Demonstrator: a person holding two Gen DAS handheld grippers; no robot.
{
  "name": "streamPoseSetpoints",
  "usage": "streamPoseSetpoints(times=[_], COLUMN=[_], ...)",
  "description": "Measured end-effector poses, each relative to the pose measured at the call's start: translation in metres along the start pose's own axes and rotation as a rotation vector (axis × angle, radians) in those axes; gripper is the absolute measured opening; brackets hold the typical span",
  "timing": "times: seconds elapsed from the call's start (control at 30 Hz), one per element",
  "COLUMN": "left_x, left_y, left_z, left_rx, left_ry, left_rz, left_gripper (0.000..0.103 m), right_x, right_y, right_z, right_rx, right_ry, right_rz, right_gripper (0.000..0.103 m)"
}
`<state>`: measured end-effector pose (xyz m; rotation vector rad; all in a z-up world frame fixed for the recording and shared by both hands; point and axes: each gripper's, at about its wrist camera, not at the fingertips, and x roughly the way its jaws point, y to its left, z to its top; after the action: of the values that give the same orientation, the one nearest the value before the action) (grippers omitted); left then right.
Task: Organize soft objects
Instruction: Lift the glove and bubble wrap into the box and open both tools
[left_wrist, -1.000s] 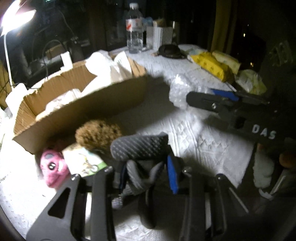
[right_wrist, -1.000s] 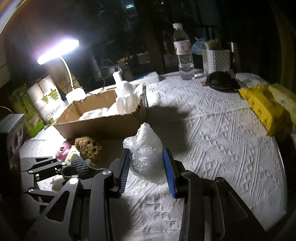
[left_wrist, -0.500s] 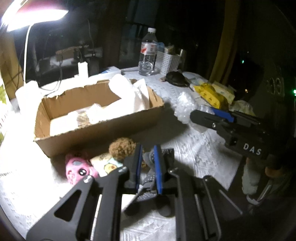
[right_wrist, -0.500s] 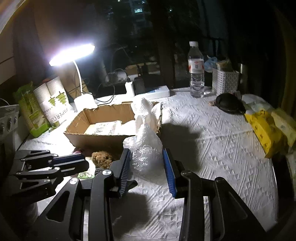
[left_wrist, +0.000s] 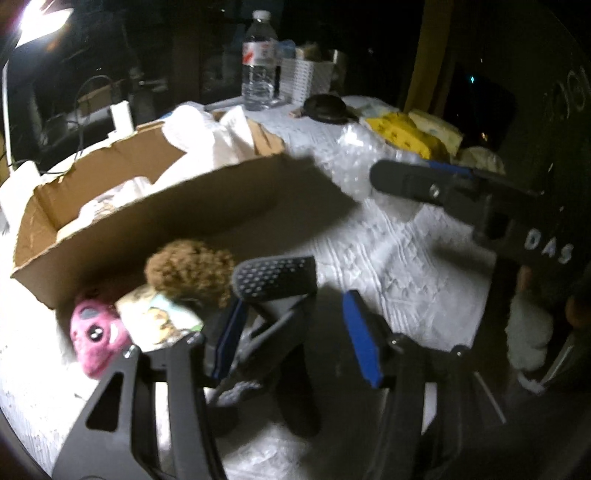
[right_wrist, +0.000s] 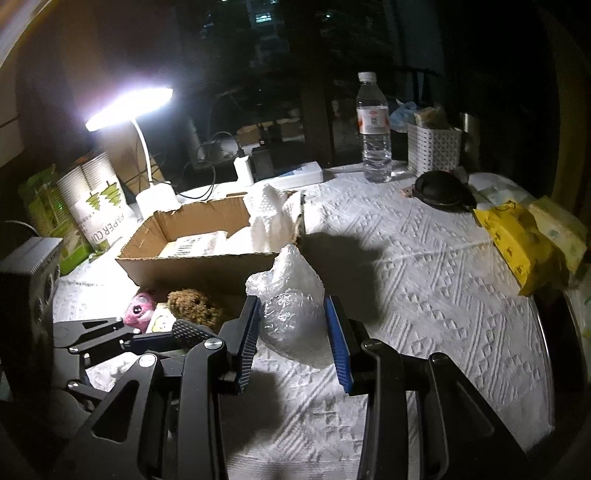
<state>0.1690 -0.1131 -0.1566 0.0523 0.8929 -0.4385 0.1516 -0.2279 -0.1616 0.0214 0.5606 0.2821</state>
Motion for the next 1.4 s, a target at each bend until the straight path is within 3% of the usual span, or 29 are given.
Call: streamPoseSetpoints(times=[0.13, 0.17, 0.27, 0.37, 0.8, 1.1, 1.4], left_x=[0.014, 0.016, 0.013, 0.003, -0.062, -0.109, -0.134], left_y=[-0.006, -0.007, -0.008, -0.005, 0.023, 0.064, 0.108], left_z=[-0.003, -0.004, -0.002, 0.001, 0.027, 0.041, 0.044], left_rx=[0.034, 0.04, 0.061, 0.05, -0.017, -0.063, -0.116], left_ry=[0.03, 0.032, 0.024, 0.0, -0.159, -0.281, -0.349], left_rz=[0.019, 0.027, 0.038, 0.035, -0.018, 0.022, 0.075], left_gripper=[0.05, 0.039, 0.019, 0.011, 0.008, 0.008, 0.008], right_x=[0.0, 0.0, 0.0, 0.0, -0.001, 0.006, 0.019], right_y=[-0.009, -0.011, -0.013, -0.011, 0.014, 0.041, 0.066], right_z=[-0.003, -0.004, -0.004, -0.002, 0.023, 0.046, 0.065], right_rx=[0.021, 0.024, 0.029, 0.027, -0.034, -0.098, -0.147], right_ry=[0.001, 0.0, 0.0, -0.006, -0.029, -0.041, -0.038], right_rz=[0.0, 0.0, 0.0, 0.002, 0.006, 0.013, 0.02], right_gripper=[0.038, 0.038, 0.038, 0.038, 0.038, 0.038, 0.038])
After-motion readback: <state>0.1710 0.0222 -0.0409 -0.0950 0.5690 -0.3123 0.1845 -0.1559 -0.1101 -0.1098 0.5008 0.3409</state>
